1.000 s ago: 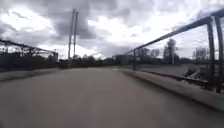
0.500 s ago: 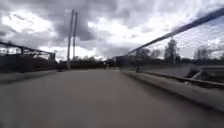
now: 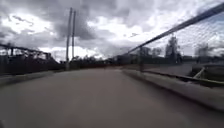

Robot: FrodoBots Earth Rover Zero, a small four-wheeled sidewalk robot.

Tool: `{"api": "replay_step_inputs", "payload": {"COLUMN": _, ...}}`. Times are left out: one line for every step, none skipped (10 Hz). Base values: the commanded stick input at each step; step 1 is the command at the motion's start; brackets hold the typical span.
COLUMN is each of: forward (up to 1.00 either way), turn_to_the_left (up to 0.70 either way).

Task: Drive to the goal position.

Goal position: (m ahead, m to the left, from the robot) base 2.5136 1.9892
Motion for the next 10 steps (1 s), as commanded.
{"api": "replay_step_inputs", "payload": {"forward": 1.00, "turn_to_the_left": 0.00}}
{"api": "replay_step_inputs", "payload": {"forward": 1.00, "turn_to_the_left": 0.00}}
{"api": "replay_step_inputs", "payload": {"forward": 1.00, "turn_to_the_left": 0.00}}
{"api": "replay_step_inputs", "payload": {"forward": 1.00, "turn_to_the_left": 0.00}}
{"api": "replay_step_inputs", "payload": {"forward": 1.00, "turn_to_the_left": 0.00}}
{"api": "replay_step_inputs", "payload": {"forward": 1.00, "turn_to_the_left": 0.00}}
{"api": "replay_step_inputs", "payload": {"forward": 1.00, "turn_to_the_left": 0.00}}
{"api": "replay_step_inputs", "payload": {"forward": 1.00, "turn_to_the_left": 0.00}}
{"api": "replay_step_inputs", "payload": {"forward": 1.00, "turn_to_the_left": 0.00}}
{"api": "replay_step_inputs", "payload": {"forward": 1.00, "turn_to_the_left": 0.00}}
